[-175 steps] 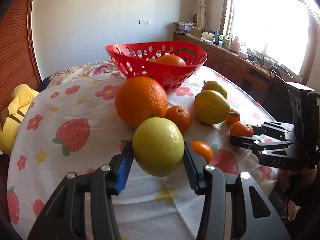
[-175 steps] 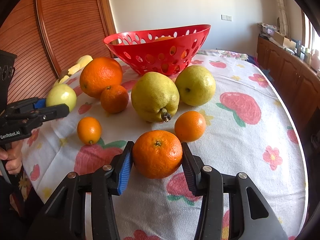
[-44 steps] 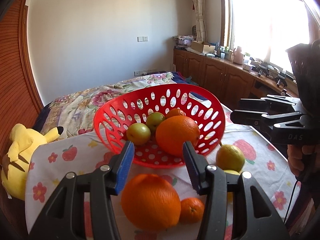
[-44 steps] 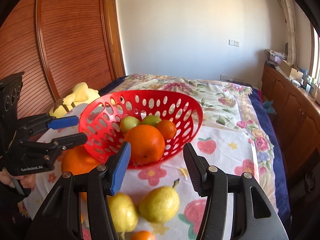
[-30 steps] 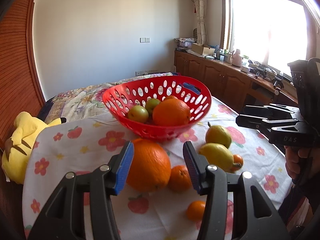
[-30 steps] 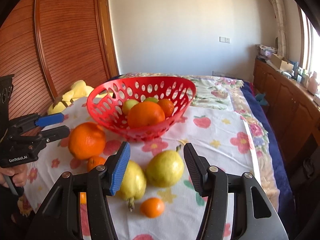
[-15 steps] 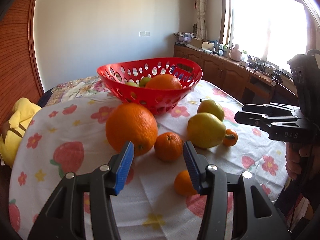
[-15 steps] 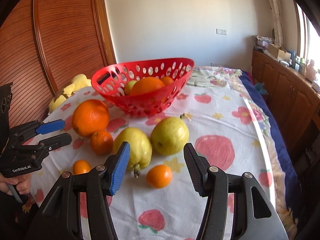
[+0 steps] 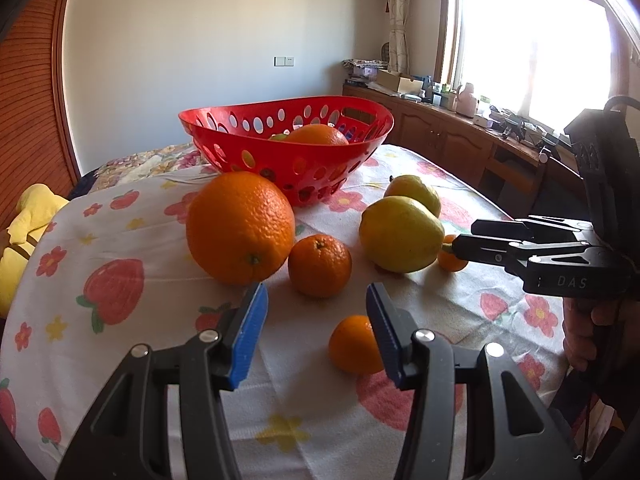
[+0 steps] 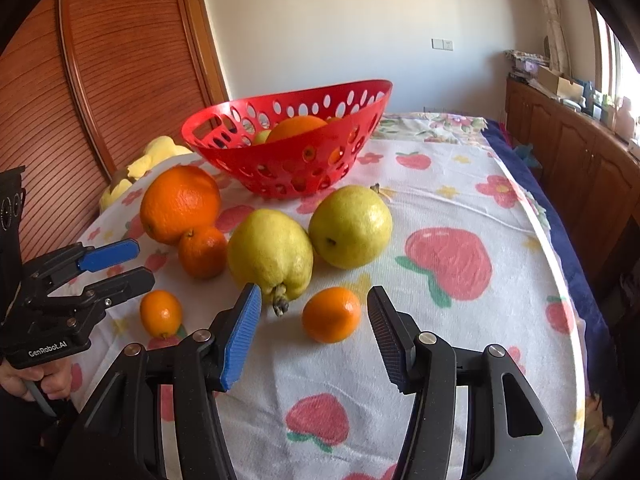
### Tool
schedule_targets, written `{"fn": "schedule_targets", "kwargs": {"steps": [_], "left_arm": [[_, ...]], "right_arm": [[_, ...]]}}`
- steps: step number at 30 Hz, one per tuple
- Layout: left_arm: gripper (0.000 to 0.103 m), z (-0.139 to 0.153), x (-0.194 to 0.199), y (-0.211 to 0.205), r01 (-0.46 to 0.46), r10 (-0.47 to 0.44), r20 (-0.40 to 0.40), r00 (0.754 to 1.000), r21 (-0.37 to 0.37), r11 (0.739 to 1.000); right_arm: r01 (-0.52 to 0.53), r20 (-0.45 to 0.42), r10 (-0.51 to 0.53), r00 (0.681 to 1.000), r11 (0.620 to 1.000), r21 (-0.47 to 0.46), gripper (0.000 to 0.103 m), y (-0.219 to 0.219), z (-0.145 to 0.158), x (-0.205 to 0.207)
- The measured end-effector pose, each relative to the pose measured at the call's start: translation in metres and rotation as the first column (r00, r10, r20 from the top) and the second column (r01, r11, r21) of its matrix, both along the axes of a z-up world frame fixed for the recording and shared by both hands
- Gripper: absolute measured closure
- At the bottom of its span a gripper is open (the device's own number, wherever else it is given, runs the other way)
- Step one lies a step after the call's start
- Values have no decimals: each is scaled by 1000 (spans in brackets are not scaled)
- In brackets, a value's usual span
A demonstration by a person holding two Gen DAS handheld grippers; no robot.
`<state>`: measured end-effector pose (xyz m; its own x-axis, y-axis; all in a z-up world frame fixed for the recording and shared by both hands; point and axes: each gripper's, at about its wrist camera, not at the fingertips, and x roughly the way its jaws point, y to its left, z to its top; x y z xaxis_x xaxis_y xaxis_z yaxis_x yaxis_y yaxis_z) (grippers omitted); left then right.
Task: Organize fruits
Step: 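Move both tools back from the basket toward the small oranges on the cloth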
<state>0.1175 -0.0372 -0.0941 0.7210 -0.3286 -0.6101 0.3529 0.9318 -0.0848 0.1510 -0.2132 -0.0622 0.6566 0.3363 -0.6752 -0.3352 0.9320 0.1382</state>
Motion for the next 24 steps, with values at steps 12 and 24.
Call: {"fn": "schedule_targets", "kwargs": {"steps": [12, 24], "left_arm": [[49, -2, -2, -2, 10, -10, 0, 1000, 9, 1000], [48, -3, -5, -6, 11, -10, -2, 1000, 17, 1000]], "right_arm": [[5, -33, -5, 999, 1000, 2, 46, 0, -8, 6], [-9, -63, 7, 998, 999, -42, 46, 8, -14, 12]]}}
